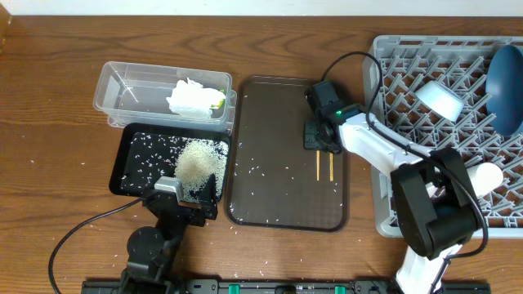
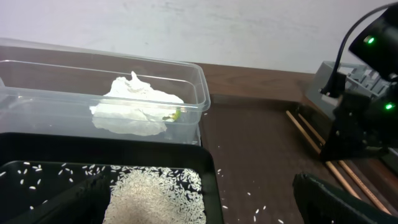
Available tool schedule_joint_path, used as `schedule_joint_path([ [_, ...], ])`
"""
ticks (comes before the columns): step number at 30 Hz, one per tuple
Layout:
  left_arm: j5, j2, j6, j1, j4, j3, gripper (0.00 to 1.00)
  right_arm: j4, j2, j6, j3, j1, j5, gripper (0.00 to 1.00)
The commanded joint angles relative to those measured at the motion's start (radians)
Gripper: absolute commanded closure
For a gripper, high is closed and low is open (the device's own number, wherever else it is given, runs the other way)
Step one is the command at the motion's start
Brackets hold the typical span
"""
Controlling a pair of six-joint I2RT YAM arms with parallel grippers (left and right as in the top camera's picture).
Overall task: Sort waste into correct bins and load items into the dishwasher rack
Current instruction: 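Place the chopstick into the dish rack with the right gripper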
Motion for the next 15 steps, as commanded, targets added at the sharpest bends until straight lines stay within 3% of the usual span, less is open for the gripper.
schedule_joint_path([
  [1, 0.013, -0.007, -0.008, -0.003, -0.011, -0.024, 0.04, -0.025, -0.151, -0.105, -0.002, -0.035, -0.039, 0.99],
  [9, 0.013, -0.007, -0.008, -0.003, -0.011, -0.024, 0.04, -0.119, -0.475, -0.329, -0.002, -0.178, -0.075, 0.99],
  [15, 0.013, -0.007, -0.008, -0.003, -0.011, -0.024, 0.04, -0.14, -0.542, -0.425, -0.002, -0.322, -0.075, 0.99],
])
